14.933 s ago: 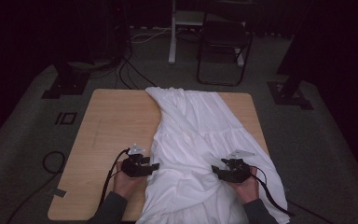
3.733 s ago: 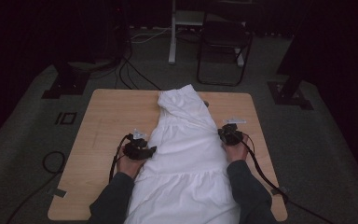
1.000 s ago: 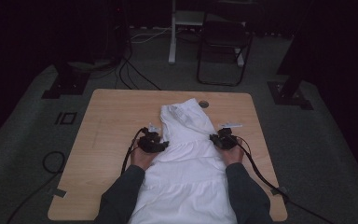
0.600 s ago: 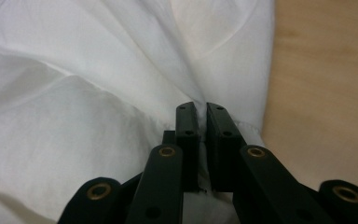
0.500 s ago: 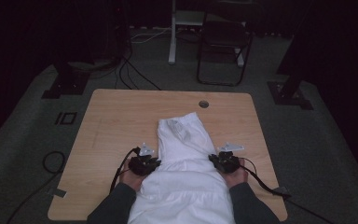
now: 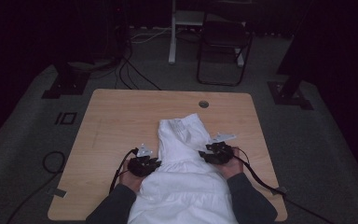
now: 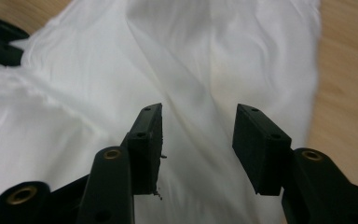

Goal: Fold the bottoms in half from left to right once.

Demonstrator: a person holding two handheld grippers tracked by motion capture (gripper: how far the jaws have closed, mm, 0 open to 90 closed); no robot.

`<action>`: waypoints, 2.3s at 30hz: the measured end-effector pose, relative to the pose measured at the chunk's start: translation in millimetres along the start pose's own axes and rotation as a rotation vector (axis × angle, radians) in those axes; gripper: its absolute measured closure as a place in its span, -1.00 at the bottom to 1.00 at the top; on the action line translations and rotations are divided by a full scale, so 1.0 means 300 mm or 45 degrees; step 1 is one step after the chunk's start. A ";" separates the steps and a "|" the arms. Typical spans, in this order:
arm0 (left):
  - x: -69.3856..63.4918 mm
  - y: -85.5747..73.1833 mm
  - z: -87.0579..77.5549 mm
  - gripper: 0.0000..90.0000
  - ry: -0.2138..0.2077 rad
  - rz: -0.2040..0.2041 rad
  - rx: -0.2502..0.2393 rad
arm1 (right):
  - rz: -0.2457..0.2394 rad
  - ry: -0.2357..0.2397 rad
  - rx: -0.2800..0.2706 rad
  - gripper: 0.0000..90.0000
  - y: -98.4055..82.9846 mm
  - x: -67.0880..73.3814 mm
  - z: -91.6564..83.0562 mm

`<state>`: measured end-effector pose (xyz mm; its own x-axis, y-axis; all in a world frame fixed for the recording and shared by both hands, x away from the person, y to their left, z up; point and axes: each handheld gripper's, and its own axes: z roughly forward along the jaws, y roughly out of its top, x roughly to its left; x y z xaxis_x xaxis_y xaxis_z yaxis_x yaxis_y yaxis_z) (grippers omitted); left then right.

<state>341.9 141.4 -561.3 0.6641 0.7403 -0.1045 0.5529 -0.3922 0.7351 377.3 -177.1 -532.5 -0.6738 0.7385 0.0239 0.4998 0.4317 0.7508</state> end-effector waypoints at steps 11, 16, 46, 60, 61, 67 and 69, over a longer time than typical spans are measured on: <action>0.004 0.000 -0.006 0.16 0.049 0.000 0.003 | -0.049 -0.028 0.081 0.96 0.087 -0.028 0.129; 0.000 0.001 -0.003 -0.03 0.030 0.001 0.004 | 0.132 -0.108 -0.120 0.98 0.164 -0.113 0.027; 0.025 0.230 0.216 0.15 0.073 0.027 0.039 | 0.276 -0.245 -0.022 0.65 0.029 -0.249 0.166; -0.082 0.051 0.060 0.73 0.057 0.034 0.026 | 0.201 -0.165 -0.027 0.65 -0.089 -0.052 0.061; -0.091 0.038 0.049 0.73 0.054 0.036 0.023 | 0.194 -0.155 -0.029 0.65 -0.101 -0.032 0.050; -0.099 0.018 0.030 0.73 0.039 0.047 0.028 | 0.147 -0.064 0.004 0.47 -0.134 0.024 0.006; -0.099 0.016 0.030 0.73 0.036 0.050 0.022 | 0.123 -0.067 -0.022 0.35 -0.128 0.018 -0.001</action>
<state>329.5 112.8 -560.6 0.6710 0.7393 -0.0565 0.5355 -0.4305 0.7266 354.3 -189.9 -561.0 -0.5932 0.8026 0.0626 0.5516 0.3485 0.7578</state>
